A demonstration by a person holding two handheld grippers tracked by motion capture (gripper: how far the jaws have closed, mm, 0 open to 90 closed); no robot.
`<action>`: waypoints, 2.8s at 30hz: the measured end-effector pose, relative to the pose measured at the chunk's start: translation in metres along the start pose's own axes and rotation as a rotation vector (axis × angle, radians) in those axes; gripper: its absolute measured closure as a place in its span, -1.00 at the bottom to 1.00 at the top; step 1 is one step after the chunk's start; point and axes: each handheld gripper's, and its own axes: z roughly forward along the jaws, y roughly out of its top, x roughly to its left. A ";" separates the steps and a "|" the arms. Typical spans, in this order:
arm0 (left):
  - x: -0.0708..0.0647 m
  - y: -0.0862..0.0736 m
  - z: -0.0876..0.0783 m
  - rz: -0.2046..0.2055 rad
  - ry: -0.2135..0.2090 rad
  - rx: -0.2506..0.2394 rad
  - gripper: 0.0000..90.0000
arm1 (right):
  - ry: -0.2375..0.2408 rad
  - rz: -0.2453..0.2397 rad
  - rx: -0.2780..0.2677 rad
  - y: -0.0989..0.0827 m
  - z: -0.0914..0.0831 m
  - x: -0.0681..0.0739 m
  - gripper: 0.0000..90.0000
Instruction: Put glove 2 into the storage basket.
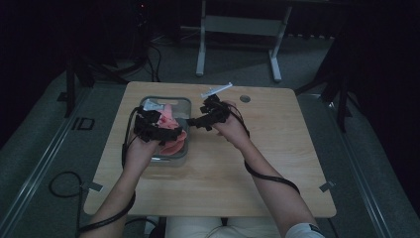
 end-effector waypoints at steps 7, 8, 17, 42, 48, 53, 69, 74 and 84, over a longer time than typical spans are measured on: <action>-0.030 -0.004 0.005 0.059 -0.025 -0.024 -0.97 | -0.003 -0.002 -0.004 -0.025 -0.012 -0.008 -0.64; -0.033 -0.004 0.006 0.057 -0.042 -0.028 -0.97 | -0.003 -0.005 -0.001 -0.028 -0.013 -0.009 -0.64; -0.072 -0.006 0.015 0.124 -0.123 -0.037 -0.97 | -0.006 0.003 -0.014 -0.059 -0.023 -0.019 -0.64; -0.119 -0.067 0.062 0.268 -0.226 0.040 -0.97 | -0.020 -0.028 0.010 -0.120 -0.018 -0.024 -0.65; -0.122 -0.078 0.069 0.321 -0.240 0.048 -0.97 | -0.024 -0.026 0.014 -0.131 -0.019 -0.026 -0.66; -0.121 -0.089 0.078 0.316 -0.244 0.072 -0.97 | -0.040 -0.028 0.014 -0.141 -0.020 -0.027 -0.68; -0.120 -0.107 0.091 0.322 -0.289 0.087 -0.97 | -0.084 -0.036 0.013 -0.171 -0.022 -0.028 -0.69; -0.120 -0.110 0.093 0.328 -0.291 0.088 -0.97 | -0.102 -0.040 -0.002 -0.179 -0.024 -0.029 -0.69; -0.121 -0.117 0.098 0.349 -0.295 0.083 -0.97 | -0.136 -0.041 -0.024 -0.187 -0.031 -0.034 -0.69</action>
